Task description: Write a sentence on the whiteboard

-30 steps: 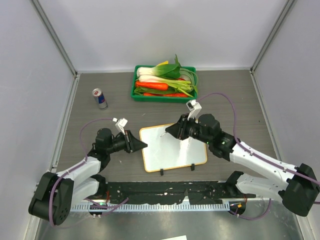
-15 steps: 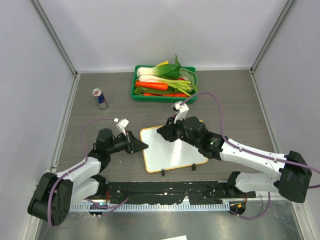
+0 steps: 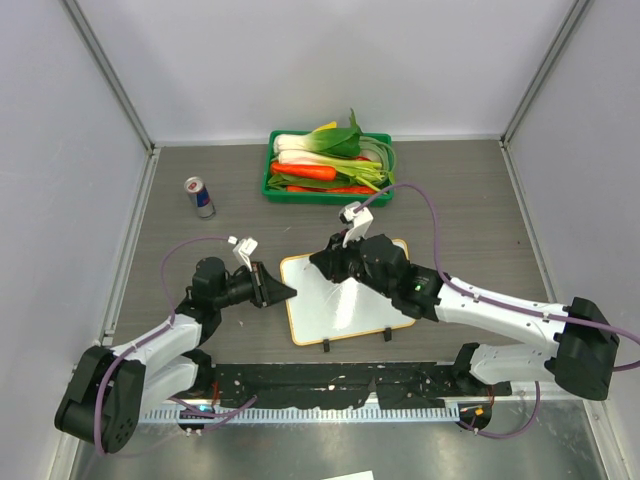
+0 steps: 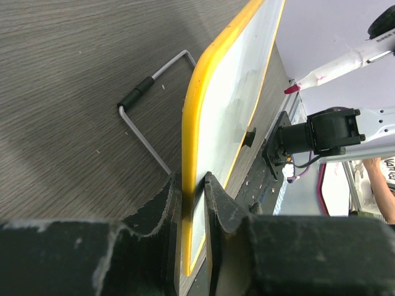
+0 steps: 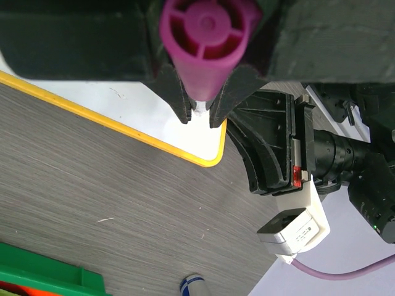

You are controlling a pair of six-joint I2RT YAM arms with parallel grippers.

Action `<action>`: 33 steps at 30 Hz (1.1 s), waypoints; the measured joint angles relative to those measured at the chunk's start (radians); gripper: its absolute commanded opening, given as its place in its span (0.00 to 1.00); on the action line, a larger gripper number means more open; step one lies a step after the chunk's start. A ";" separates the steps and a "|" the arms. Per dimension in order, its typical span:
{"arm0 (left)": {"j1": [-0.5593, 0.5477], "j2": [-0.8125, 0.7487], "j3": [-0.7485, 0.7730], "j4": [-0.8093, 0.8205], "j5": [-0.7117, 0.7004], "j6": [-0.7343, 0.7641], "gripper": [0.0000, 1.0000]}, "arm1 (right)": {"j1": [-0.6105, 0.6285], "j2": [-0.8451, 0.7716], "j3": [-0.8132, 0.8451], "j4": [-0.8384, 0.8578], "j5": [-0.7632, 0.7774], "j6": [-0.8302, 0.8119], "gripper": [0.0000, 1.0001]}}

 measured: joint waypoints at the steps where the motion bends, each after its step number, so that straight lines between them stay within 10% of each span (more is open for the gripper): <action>1: 0.000 0.000 0.000 0.000 0.000 0.000 0.00 | 0.002 0.000 0.000 0.003 0.002 0.000 0.01; 33: -0.001 0.000 0.000 0.000 0.008 0.000 0.00 | 0.123 0.130 0.037 0.105 0.204 -0.026 0.01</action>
